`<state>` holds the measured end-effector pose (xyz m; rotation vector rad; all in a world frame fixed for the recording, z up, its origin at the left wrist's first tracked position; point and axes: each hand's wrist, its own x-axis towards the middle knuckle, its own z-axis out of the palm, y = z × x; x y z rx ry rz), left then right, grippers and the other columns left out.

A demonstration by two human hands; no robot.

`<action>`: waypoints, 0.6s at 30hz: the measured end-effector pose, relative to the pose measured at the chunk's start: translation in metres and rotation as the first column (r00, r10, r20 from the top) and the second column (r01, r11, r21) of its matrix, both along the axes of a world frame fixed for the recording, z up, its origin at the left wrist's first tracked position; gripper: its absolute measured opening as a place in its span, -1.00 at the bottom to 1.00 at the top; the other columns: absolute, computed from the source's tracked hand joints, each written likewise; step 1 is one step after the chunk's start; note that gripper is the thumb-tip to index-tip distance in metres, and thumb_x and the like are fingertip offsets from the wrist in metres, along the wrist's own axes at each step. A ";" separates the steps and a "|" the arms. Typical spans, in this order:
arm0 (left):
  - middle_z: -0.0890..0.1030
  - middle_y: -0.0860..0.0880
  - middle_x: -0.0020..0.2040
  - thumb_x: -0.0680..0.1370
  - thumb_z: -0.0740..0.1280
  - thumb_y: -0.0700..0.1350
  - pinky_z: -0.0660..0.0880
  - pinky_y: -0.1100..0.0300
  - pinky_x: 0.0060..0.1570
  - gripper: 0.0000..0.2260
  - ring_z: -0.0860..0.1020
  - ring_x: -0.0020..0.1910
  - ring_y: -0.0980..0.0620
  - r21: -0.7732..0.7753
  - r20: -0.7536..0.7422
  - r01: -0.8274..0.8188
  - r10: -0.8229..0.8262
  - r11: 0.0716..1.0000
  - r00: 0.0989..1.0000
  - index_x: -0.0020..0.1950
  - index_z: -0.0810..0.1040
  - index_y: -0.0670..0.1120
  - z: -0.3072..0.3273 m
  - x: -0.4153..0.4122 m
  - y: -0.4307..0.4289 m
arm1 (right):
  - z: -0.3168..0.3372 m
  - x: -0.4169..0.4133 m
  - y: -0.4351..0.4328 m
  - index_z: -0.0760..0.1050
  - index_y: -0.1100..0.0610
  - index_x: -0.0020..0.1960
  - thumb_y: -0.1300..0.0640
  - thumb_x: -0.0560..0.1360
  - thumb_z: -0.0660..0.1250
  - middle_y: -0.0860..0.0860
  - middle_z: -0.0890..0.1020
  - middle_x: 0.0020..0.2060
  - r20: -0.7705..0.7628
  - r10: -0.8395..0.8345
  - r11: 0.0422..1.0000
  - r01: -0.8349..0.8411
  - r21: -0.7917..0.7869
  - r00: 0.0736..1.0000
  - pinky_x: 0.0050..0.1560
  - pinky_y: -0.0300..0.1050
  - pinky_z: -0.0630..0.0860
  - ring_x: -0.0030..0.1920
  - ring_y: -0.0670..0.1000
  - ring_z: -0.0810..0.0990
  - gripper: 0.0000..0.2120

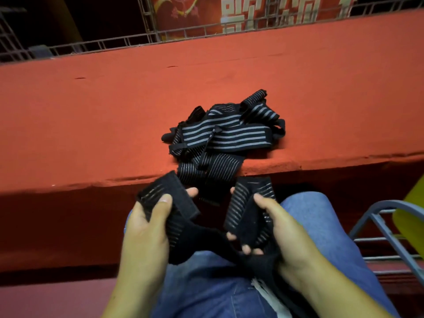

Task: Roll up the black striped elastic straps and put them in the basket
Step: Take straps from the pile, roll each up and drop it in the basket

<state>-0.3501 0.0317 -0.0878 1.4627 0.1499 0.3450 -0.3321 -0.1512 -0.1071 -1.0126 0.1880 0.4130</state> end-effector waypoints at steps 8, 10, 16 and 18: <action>0.72 0.01 0.07 0.63 0.33 -0.25 0.59 0.21 0.02 -0.72 0.69 0.08 0.03 0.139 0.045 0.022 -0.029 0.990 0.999 0.25 0.57 0.08 -0.003 0.002 -0.007 | -0.006 0.004 -0.007 0.75 0.32 0.01 -0.03 0.41 0.21 0.30 0.73 0.08 0.025 0.028 0.986 -0.031 0.163 0.999 0.03 0.11 0.58 -0.10 0.17 0.71 -0.49; 0.71 0.05 0.10 0.62 0.32 -0.33 0.56 0.28 0.05 -0.61 0.67 0.08 0.13 0.168 0.054 0.056 -0.066 0.984 0.996 0.28 0.56 0.13 -0.002 0.001 -0.013 | -0.006 0.004 -0.008 0.67 0.42 0.15 0.07 0.36 0.25 0.34 0.71 0.10 0.030 -0.002 0.984 -0.003 0.178 1.000 0.17 0.14 0.63 -0.01 0.22 0.72 -0.46; 0.70 0.05 -0.04 0.61 0.28 -0.40 0.59 0.07 0.11 -0.64 0.68 0.02 -0.03 0.240 -0.009 0.158 -0.161 0.958 0.987 0.00 0.63 0.08 -0.005 0.001 -0.027 | -0.001 0.000 -0.010 0.60 0.39 0.28 0.07 0.19 0.52 0.39 0.65 0.21 0.095 -0.007 0.968 -0.017 0.249 0.995 0.20 0.18 0.64 0.09 0.30 0.68 -0.29; 0.70 0.04 -0.02 0.61 0.39 -0.19 0.57 -0.02 0.08 -0.80 0.68 0.00 -0.04 0.253 -0.031 0.196 -0.194 0.948 0.980 0.06 0.61 0.14 -0.008 0.001 -0.032 | 0.004 -0.002 -0.008 0.65 0.36 0.23 -0.01 0.41 0.38 0.34 0.68 0.20 0.102 0.002 0.955 -0.032 0.295 0.995 0.23 0.11 0.63 0.10 0.26 0.70 -0.45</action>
